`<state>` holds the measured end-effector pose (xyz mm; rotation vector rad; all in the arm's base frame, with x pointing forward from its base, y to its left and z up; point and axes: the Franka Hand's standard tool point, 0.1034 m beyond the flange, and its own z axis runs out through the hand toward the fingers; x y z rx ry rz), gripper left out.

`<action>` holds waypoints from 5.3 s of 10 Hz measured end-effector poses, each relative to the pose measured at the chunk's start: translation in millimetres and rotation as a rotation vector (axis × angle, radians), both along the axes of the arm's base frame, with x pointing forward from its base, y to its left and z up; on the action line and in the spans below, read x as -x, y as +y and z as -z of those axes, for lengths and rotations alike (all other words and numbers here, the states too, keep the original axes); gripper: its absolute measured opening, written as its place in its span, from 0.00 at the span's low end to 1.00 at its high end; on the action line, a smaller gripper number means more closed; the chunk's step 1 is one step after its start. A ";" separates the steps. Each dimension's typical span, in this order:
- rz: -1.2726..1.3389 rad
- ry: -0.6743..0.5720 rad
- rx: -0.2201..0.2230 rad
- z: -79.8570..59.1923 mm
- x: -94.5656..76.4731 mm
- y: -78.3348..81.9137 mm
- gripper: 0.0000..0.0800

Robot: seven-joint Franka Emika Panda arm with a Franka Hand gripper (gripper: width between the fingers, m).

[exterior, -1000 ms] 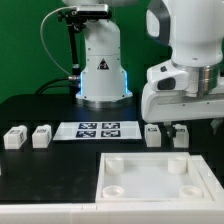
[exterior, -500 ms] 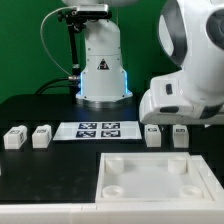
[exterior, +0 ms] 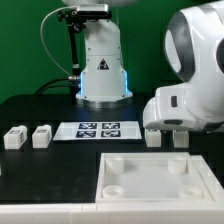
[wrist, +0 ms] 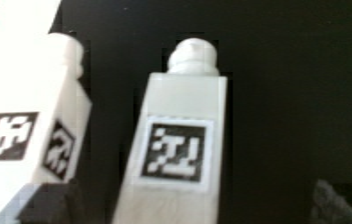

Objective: Assemble one leg

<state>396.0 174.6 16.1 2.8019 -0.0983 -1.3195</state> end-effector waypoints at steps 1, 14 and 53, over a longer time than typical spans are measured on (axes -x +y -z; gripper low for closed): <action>0.036 0.022 0.013 6.0 6.2 3.4 0.81; 0.009 -0.047 -0.039 -26.6 -21.9 -15.2 0.36; -0.262 -1.464 -0.179 -69.6 -235.4 -60.1 0.36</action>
Offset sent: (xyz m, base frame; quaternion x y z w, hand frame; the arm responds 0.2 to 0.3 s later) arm 0.0000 0.0000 0.0000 0.0000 0.0000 0.0000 1.0000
